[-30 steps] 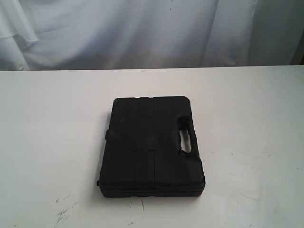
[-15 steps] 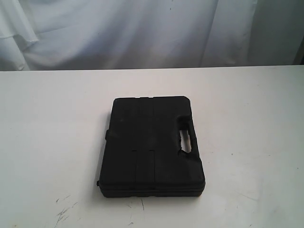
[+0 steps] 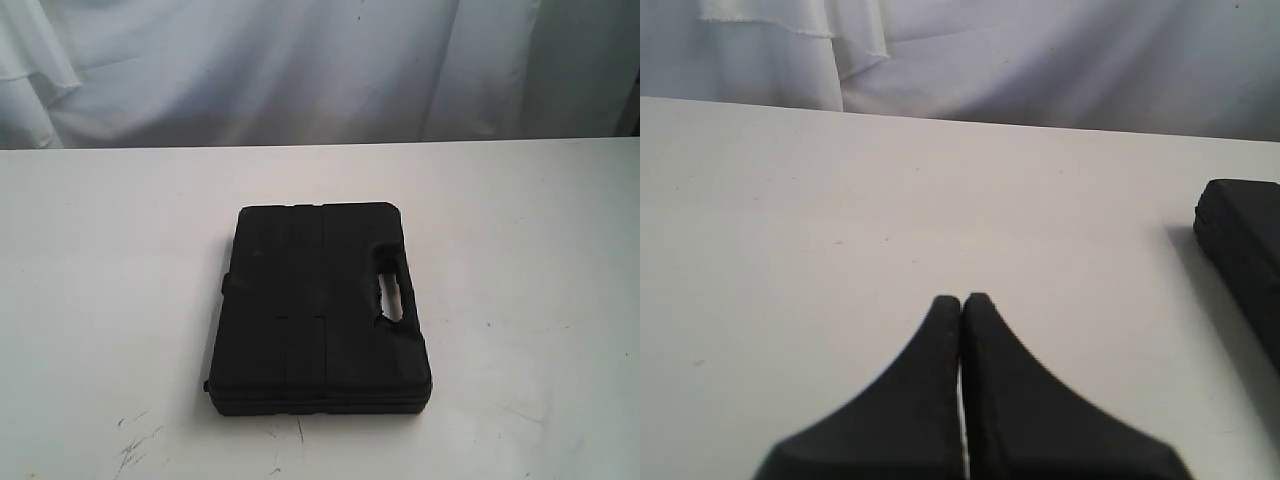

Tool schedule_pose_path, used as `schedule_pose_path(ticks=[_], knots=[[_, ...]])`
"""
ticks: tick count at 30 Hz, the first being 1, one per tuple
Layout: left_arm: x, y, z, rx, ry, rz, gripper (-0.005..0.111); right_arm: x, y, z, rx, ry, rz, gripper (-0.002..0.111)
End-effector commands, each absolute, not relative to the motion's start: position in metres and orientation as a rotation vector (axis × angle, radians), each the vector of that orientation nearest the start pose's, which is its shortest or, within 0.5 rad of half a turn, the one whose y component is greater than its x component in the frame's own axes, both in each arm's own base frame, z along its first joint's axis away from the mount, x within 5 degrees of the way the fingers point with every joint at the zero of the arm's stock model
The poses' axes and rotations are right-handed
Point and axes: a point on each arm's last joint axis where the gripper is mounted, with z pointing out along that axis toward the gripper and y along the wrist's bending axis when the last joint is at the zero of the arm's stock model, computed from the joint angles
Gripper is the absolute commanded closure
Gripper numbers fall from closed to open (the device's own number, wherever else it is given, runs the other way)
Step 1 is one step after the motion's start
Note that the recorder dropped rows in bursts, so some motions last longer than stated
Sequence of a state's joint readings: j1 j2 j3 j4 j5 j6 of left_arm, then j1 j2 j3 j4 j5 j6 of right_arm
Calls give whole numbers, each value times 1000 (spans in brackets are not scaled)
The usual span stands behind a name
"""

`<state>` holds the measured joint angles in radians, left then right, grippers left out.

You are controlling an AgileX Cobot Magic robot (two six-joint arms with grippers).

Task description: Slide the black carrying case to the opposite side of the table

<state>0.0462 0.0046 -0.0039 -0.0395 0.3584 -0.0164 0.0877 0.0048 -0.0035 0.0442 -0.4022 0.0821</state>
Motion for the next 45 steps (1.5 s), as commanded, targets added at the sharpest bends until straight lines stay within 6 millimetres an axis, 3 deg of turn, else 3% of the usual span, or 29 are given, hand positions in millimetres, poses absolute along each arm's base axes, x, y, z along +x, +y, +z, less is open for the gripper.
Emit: schedule_pose_path(ticks=[1,4,7,12,17,20,23,28,34,38,45], knots=[[53,1,182,-84,1825,-19,107,35,1,265,39,860,187,108],[53,1,182,-84,1825,-19,107,33,0,269,43,836,197,108],[53,1,182,-84,1825,-19,107,28,0,292,46,858,213,108],[53,1,182,-84,1825,-19,107,29,2,334,35,1037,206,108],[53,1,182,-84,1825,-19,107,51,5,368,29,1182,210,108],[53,1,182,-84,1825,-19,107,78,10,375,10,1354,227,108],[53,1,182,-84,1825,-19,107,110,20,368,-30,1584,252,108],[53,1,182,-84,1825,-19,107,149,40,322,-117,2064,275,108],[53,1,182,-84,1825,-19,107,161,57,265,-187,2621,272,108],[53,1,182,-84,1825,-19,107,168,60,255,-186,2676,262,108],[53,1,182,-84,1825,-19,107,194,66,258,-188,2497,283,108]])
